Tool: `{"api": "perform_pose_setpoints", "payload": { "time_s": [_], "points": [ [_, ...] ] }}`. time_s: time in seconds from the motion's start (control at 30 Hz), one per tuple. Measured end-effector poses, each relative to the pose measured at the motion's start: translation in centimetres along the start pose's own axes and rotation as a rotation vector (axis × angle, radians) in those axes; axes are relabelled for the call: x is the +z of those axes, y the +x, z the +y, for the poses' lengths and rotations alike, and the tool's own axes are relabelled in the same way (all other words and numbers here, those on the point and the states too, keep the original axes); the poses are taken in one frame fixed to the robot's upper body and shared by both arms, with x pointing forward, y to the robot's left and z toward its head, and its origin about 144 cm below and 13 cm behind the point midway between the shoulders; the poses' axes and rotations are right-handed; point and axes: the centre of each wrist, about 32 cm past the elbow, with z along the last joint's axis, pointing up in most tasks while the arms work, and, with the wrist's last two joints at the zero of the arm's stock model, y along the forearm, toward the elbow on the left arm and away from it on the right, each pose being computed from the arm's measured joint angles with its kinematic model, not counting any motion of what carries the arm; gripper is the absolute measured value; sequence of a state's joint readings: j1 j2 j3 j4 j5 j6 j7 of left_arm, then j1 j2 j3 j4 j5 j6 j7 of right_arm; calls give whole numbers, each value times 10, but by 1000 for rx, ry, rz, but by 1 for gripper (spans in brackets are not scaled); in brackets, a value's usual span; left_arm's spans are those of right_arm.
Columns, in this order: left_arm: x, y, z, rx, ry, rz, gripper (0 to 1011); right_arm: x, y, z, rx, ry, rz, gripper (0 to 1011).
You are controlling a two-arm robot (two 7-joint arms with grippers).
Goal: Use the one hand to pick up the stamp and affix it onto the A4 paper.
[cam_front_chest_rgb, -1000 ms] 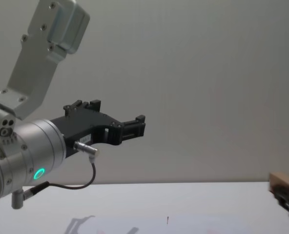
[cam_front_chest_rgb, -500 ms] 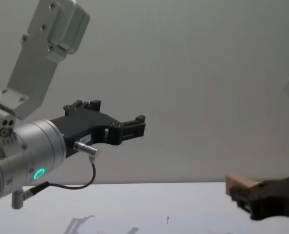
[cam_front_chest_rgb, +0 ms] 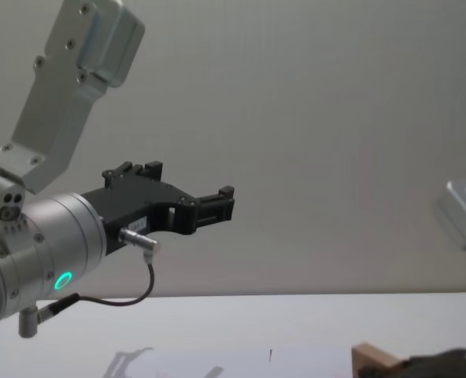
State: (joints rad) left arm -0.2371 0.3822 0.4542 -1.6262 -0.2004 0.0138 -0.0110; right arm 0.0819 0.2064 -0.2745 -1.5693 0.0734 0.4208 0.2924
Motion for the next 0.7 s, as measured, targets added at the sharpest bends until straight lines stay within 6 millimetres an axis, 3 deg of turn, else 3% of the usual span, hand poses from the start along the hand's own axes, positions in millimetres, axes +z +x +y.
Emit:
{"api": "perform_pose_setpoints", "payload": {
  "time_s": [0.7],
  "points": [
    [0,0,0,0,0,0,1001,-7,3,11,1,-47,37,218]
  ]
}}
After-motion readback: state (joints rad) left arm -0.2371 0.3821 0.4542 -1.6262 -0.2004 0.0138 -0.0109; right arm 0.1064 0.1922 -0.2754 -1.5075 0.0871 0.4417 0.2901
